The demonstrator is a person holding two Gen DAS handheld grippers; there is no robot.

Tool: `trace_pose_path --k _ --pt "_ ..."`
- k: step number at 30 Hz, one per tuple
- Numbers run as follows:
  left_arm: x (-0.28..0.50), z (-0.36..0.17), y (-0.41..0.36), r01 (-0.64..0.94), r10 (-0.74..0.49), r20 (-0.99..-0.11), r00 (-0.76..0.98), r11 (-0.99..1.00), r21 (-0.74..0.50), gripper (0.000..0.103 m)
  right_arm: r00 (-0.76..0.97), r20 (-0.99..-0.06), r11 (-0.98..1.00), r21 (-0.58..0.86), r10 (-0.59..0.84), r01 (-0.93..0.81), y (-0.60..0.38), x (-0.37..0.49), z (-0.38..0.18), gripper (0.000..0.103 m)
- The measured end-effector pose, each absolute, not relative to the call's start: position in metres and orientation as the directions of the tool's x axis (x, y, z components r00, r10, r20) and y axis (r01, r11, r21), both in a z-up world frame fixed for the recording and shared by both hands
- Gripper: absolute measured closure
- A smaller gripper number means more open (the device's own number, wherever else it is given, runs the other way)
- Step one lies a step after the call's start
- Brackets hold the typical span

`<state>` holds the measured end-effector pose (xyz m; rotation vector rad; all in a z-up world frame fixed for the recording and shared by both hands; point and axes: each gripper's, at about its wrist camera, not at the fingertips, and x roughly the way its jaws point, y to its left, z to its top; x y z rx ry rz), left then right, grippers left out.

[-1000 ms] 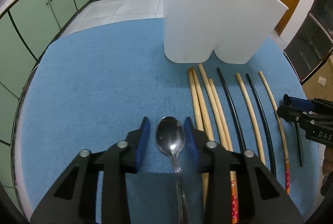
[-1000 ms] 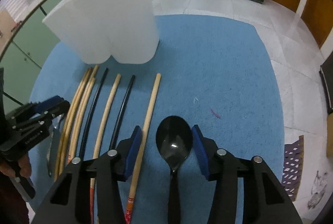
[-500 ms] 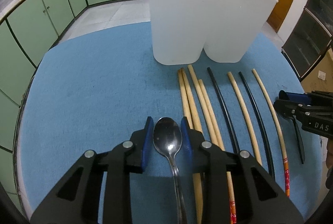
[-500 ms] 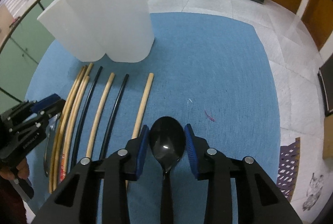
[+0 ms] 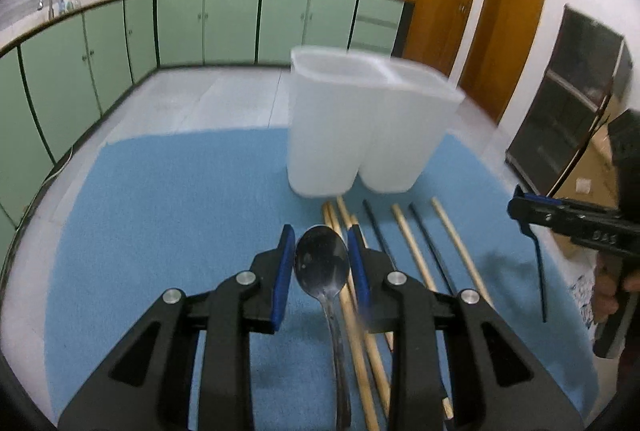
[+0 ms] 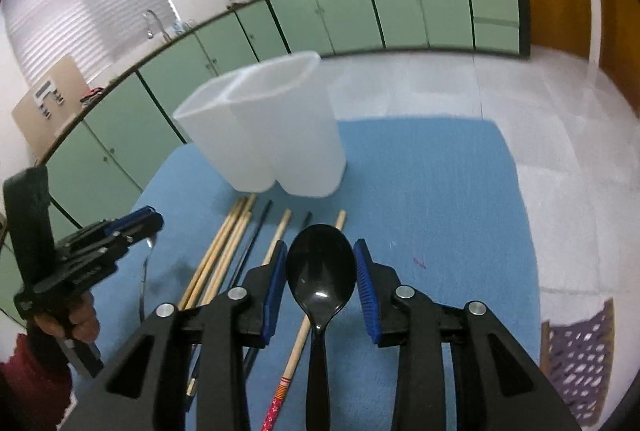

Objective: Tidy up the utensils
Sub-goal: 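Drop the silver spoon into the white holder with the left tool while the right drops the black spoon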

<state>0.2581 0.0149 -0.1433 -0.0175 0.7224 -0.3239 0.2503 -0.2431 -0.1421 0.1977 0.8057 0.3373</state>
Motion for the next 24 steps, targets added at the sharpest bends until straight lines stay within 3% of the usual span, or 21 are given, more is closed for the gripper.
trace_pose_path --k 13,24 --pt "0.239 -0.085 0.031 0.295 -0.341 -0.432 0.835 0.94 -0.172 0.077 0.793 -0.433 0.897 0.311 0.428 -0.315 -0.239 0.264 -0.088 0.069" --pt "0.27 -0.003 0.015 0.344 -0.388 -0.251 0.887 0.917 -0.203 0.077 0.85 -0.262 0.873 0.315 0.458 -0.373 -0.229 0.324 -0.04 0.069"
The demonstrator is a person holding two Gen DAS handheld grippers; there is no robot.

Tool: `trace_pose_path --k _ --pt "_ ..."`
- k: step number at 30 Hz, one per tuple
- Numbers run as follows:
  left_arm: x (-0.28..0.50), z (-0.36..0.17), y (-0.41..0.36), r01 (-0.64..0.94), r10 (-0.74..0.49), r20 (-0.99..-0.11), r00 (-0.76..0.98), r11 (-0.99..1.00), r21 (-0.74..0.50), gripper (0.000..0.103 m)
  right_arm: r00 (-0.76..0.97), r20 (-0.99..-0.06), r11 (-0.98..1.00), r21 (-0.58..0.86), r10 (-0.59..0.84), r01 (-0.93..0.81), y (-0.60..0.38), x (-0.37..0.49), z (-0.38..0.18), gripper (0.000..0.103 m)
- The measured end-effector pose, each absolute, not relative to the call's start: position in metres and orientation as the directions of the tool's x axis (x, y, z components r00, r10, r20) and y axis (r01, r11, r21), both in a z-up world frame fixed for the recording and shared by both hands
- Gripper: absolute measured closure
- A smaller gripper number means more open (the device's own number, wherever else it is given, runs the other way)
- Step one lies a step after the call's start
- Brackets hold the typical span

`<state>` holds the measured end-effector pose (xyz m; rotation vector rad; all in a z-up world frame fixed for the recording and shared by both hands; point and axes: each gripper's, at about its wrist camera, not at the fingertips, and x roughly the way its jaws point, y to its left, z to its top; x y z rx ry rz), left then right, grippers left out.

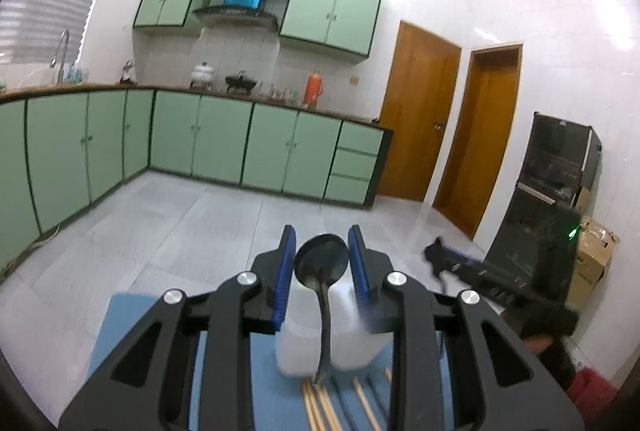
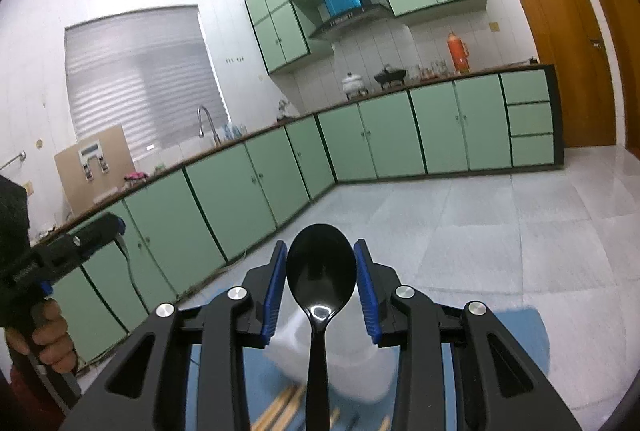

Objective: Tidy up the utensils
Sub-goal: 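Drop the silver spoon into the white holder with the left tool while the right drops the black spoon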

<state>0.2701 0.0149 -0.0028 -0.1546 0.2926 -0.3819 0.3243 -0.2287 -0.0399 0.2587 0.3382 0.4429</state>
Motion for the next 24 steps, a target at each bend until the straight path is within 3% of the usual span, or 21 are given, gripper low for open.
trace_pose_path --k 7,15,21,24 --pt "0.319 0.013 -0.015 0.36 -0.388 -0.224 0.894 0.92 -0.155 0.077 0.879 -0.208 0.887 0.278 0.43 -0.369 -0.218 0.367 -0.037 0.069" --pt "0.368 -0.045 -0.03 0.337 -0.375 -0.358 0.855 0.927 -0.168 0.077 0.866 -0.261 0.892 0.281 0.426 -0.354 -0.21 0.392 -0.071 0.069" --pt "0.375 -0.071 -0.021 0.315 -0.357 -0.4 0.844 0.934 -0.169 0.076 0.857 -0.291 0.895 0.272 0.426 -0.352 -0.208 0.377 -0.087 0.062" --pt "0.373 -0.073 -0.016 0.305 -0.349 -0.402 0.847 0.937 -0.169 0.07 0.855 -0.303 0.896 0.287 0.42 -0.339 -0.21 0.372 -0.088 0.061"
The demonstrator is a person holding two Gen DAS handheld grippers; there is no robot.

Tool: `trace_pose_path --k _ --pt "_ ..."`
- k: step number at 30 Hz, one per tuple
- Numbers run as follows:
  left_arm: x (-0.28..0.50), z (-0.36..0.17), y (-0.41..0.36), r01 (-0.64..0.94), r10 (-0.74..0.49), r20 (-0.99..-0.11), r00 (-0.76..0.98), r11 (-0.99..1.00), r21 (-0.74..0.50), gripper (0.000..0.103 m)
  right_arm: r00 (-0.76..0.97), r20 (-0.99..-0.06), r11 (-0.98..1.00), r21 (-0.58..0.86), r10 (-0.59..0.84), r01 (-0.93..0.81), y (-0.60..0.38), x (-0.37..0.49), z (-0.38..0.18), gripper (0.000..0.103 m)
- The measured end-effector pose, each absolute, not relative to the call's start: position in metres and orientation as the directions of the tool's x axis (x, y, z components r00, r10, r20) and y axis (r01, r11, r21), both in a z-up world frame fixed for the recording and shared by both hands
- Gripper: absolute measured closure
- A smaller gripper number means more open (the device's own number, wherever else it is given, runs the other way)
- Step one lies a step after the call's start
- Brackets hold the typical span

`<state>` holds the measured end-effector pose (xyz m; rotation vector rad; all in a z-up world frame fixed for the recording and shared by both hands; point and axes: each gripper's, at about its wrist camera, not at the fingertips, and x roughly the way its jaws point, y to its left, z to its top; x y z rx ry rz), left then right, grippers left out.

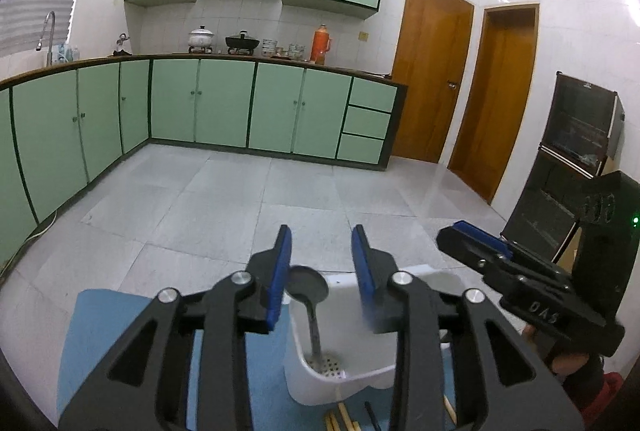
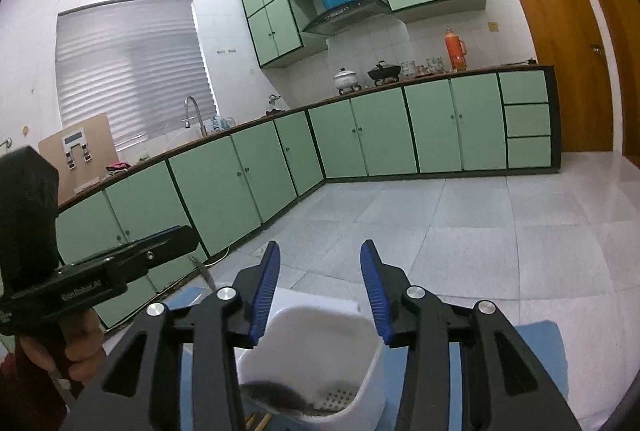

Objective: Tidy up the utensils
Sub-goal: 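Drop the silver spoon into the white holder with the left tool while the right drops the black spoon, then open both tools and move them back over the chopsticks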

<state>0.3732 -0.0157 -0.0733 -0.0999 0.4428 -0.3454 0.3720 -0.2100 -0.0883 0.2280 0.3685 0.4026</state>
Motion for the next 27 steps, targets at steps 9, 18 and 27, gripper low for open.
trace_pose_path --k 9,18,27 --pt "0.33 -0.072 -0.01 0.268 -0.295 -0.403 0.866 0.955 -0.124 0.035 0.882 -0.336 0.931 0.27 0.33 -0.245 -0.221 0.327 -0.073 0.026" --pt "0.252 -0.091 0.008 0.216 -0.225 -0.489 0.843 0.974 -0.076 0.009 0.878 -0.436 0.966 0.241 0.196 -0.097 -0.238 0.235 -0.089 0.006" --pt "0.179 -0.135 0.016 0.183 -0.167 -0.625 0.762 0.982 -0.04 0.008 0.804 -0.583 0.979 0.205 0.118 0.004 -0.223 0.141 -0.139 0.006"
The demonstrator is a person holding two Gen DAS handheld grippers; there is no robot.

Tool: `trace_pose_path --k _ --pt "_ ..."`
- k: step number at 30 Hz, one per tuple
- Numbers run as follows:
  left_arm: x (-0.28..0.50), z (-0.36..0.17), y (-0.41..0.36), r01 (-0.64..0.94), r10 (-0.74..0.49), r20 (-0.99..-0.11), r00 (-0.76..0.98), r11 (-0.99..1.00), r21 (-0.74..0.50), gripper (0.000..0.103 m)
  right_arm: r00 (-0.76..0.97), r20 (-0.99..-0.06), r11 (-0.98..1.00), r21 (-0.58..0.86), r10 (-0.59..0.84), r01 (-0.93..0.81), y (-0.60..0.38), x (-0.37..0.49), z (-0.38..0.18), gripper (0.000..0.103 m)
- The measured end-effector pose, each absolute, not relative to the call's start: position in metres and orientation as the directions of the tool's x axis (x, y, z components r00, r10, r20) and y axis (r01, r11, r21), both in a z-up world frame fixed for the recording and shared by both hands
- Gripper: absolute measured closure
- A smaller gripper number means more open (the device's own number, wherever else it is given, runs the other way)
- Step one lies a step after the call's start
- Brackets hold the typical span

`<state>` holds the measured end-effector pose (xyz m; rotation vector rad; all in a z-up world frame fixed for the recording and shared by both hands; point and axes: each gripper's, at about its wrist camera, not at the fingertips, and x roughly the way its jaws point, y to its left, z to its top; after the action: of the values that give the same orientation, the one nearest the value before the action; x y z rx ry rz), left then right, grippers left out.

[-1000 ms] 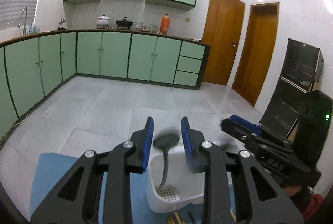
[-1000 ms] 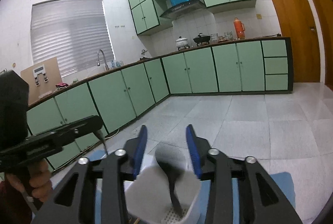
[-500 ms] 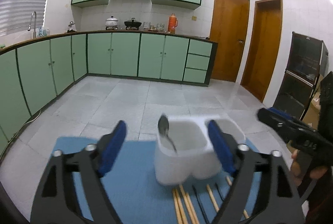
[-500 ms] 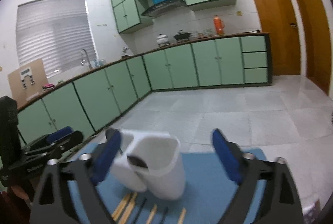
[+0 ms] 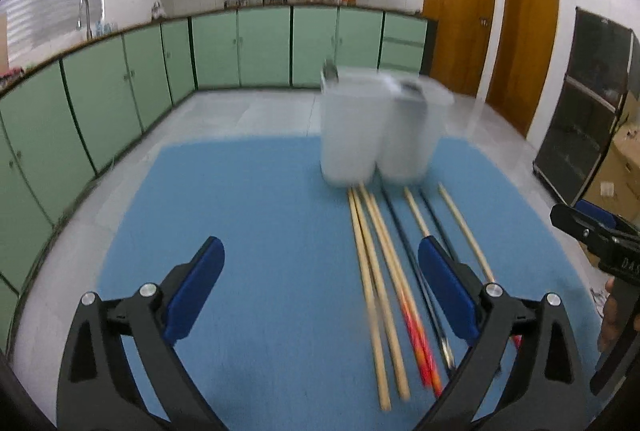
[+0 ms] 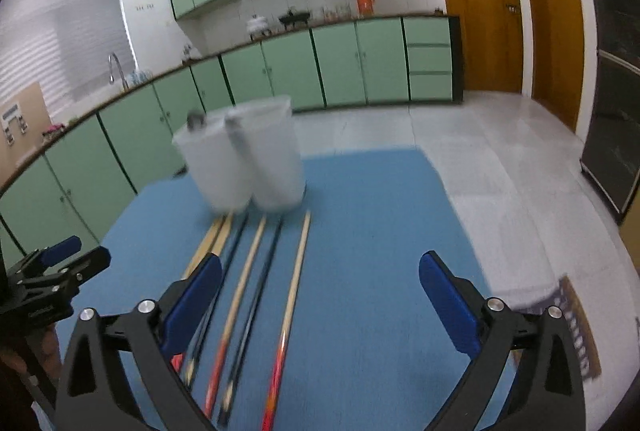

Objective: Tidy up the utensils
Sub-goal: 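Open both tools and move them back over the chopsticks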

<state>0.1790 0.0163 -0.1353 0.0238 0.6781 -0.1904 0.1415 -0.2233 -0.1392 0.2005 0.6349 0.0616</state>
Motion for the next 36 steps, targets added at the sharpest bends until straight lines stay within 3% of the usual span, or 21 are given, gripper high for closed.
trace_pose_path --k 4,12,14,16,24,36 --pt "0.154 -0.157 0.015 0.201 -0.126 -0.68 0.722 0.979 0.032 0.008 0.789 -0.608 0.984 0.175 0.091 0.021 -0.219 0.118 -0.152 0.007" --pt "0.126 -0.185 0.012 0.213 -0.104 -0.754 0.649 0.976 0.048 0.01 0.735 -0.666 0.976 0.217 0.128 0.026 -0.207 0.097 -0.167 0.033" --pt "0.124 -0.191 0.012 0.214 -0.097 -0.772 0.628 0.976 0.051 0.021 0.724 -0.675 0.976 0.218 0.139 0.016 -0.204 0.094 -0.169 0.038" --pt "0.125 -0.196 0.012 0.209 -0.093 -0.789 0.607 0.977 0.046 0.025 0.712 -0.688 0.978 0.207 0.14 0.008 -0.199 0.093 -0.171 0.043" --pt "0.123 -0.199 0.017 0.174 -0.092 -0.795 0.6 0.985 0.017 0.027 0.663 -0.728 0.977 0.213 0.171 -0.018 -0.191 0.087 -0.187 0.067" --pt "0.125 -0.197 0.019 0.147 -0.083 -0.795 0.601 0.989 0.007 0.03 0.657 -0.733 0.983 0.172 0.173 -0.067 -0.174 0.08 -0.195 0.077"
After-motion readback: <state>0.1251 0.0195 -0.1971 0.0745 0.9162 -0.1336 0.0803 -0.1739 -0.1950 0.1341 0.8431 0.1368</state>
